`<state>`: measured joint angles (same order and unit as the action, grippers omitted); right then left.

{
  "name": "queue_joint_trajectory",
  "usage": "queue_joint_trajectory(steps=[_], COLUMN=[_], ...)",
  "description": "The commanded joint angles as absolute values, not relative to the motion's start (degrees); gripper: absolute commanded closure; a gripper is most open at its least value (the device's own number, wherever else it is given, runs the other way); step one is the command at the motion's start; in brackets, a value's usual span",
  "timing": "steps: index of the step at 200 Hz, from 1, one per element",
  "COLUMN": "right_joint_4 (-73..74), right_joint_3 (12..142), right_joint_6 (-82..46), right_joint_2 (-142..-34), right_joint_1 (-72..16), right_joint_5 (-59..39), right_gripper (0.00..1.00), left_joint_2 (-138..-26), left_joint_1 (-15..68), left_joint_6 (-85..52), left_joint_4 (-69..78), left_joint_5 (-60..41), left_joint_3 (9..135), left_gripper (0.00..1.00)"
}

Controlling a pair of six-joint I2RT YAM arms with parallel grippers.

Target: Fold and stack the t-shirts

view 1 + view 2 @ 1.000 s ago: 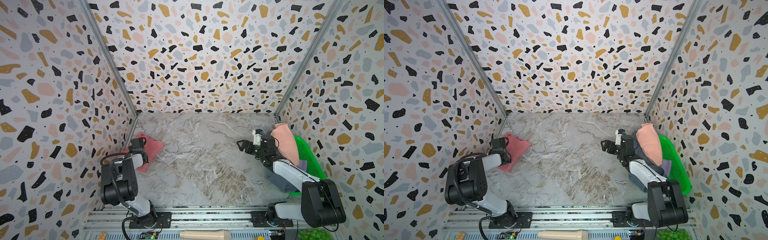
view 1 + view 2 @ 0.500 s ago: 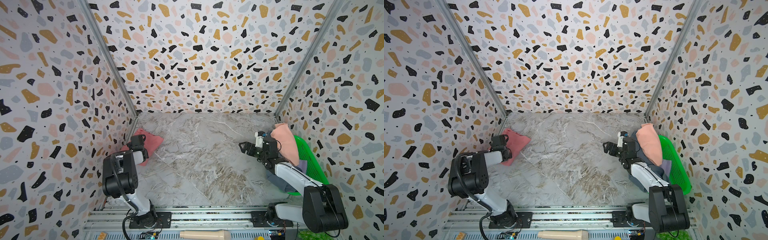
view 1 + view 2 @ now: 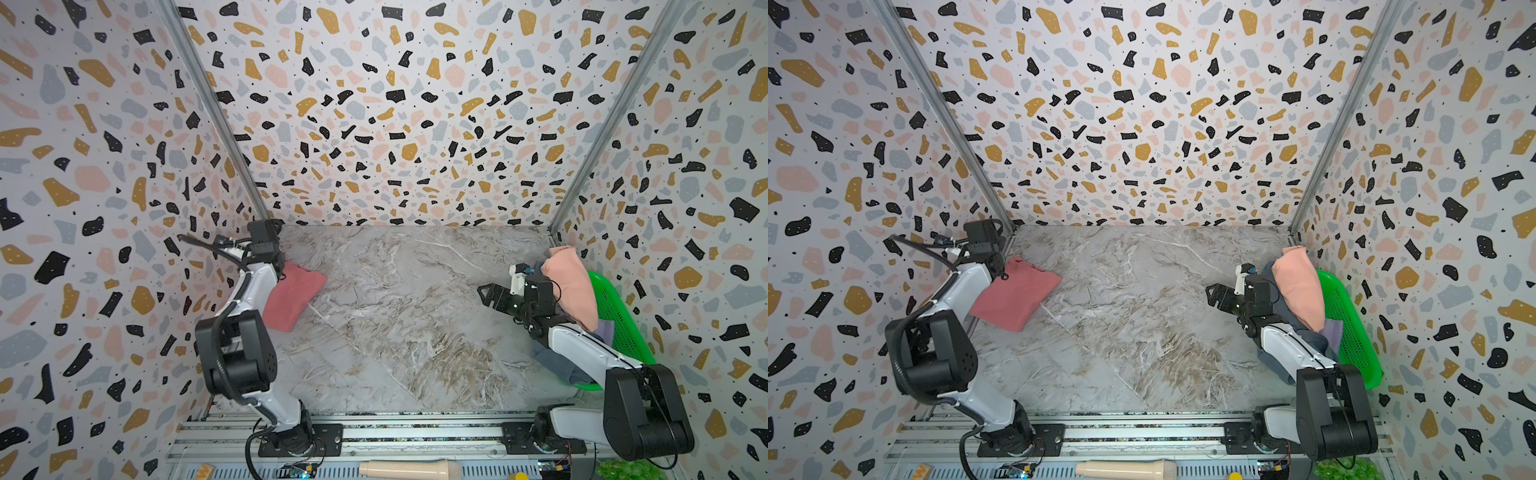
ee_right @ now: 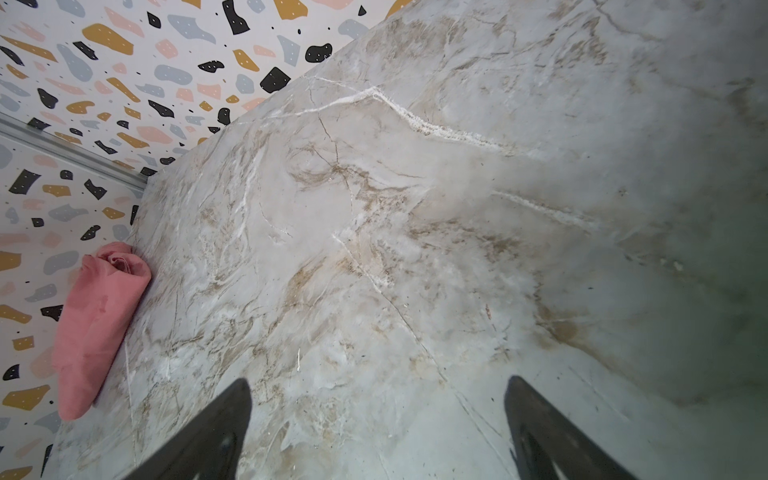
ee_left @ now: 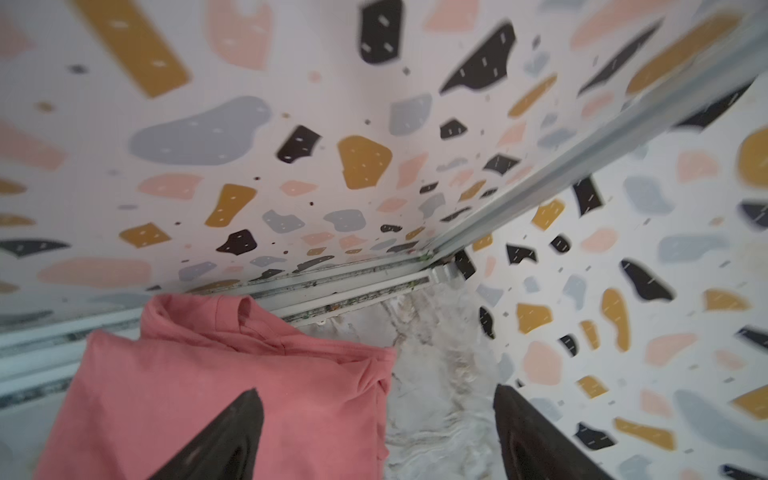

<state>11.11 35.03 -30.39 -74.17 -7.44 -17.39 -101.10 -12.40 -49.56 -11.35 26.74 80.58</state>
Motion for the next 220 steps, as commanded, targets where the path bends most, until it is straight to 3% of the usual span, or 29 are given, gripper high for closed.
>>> queue_joint_trajectory(steps=[1,54,82,119,164,220], right_joint_4=[11.7,10.9,10.5,10.7,10.1,9.6], right_joint_3=[36.0,35.2,35.5,36.3,36.6,36.6], right_joint_6=[-30.9,-31.0,-31.0,-31.1,-30.7,-30.4], right_joint_2=[-74.4,-73.3,-74.1,-74.8,-74.6,-74.9], right_joint_1=[-7.3,-7.3,-7.4,-7.3,-7.3,-7.2], right_joint_5=[-17.9,-16.2,-16.0,-15.9,-15.4,-15.2], right_gripper=[0.05,0.05,0.05,0.05,0.05,0.05], left_joint_2=[-110.2,-120.1,-124.1,-127.1,-123.6,-121.2], left_joint_1=[-13.0,-13.6,-14.4,-17.4,-24.6,-25.8], left_joint_6=[-28.4,-13.2,-10.6,-19.8,-37.0,-35.3], left_joint_4=[-25.7,-29.8,-31.7,-29.8,-14.2,-10.5], left_joint_5=[19.5,10.6,12.0,13.4,4.3,0.3], left_joint_3=[87.5,96.0,98.9,96.5,81.7,80.3], left_gripper=[0.12,0.12,0.12,0.13,0.14,0.14])
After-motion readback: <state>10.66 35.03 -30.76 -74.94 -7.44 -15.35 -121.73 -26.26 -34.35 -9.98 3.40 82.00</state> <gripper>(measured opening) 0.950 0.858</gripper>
